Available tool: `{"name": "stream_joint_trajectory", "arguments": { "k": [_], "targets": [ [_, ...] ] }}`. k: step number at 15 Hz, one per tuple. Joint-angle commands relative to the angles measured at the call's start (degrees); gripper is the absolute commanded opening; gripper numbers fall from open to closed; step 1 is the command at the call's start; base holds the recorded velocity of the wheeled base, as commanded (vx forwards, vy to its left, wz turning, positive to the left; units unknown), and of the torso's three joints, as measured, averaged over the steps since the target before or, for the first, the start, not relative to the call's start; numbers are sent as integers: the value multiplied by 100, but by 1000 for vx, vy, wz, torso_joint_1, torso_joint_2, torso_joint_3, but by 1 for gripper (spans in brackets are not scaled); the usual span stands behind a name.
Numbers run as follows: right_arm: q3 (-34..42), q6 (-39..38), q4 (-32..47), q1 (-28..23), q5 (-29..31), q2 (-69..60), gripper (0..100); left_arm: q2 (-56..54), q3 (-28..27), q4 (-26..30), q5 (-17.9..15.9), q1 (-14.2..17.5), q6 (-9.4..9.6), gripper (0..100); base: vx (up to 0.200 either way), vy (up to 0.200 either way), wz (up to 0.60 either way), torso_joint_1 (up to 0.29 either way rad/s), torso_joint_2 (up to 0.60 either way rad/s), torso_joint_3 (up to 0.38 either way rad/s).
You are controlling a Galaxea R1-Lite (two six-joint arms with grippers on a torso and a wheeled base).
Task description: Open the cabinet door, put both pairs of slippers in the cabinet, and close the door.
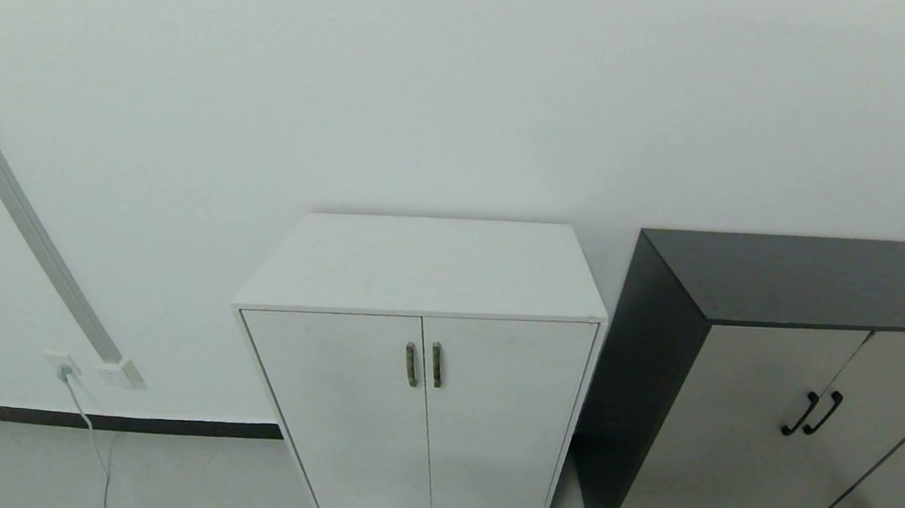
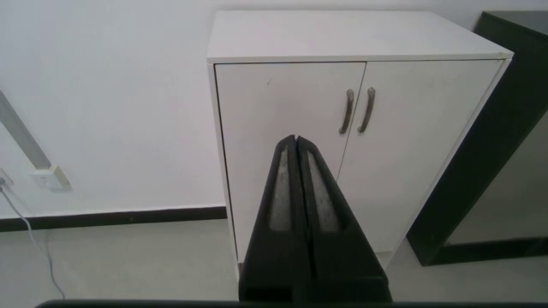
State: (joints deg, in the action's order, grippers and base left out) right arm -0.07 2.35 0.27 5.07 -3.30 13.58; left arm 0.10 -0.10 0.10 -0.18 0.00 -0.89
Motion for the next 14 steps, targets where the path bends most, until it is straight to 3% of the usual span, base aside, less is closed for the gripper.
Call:
{"name": "stream_joint_trajectory", "arguments": {
  "k": [1,8,14],
  "targets": [
    [7,2,0,-76,-4,-189,0,-1,1,-1,1,9,-8,0,0,0,0,0,0,0],
    [7,-33,0,-76,-4,-593,0,-1,1,-1,1,0,-8,0,0,0,0,0,0,0],
    [7,-59,-9,-507,14,-1358,0,-1,1,-1,1,0,-8,0,0,0,0,0,0,0]
  ]
}}
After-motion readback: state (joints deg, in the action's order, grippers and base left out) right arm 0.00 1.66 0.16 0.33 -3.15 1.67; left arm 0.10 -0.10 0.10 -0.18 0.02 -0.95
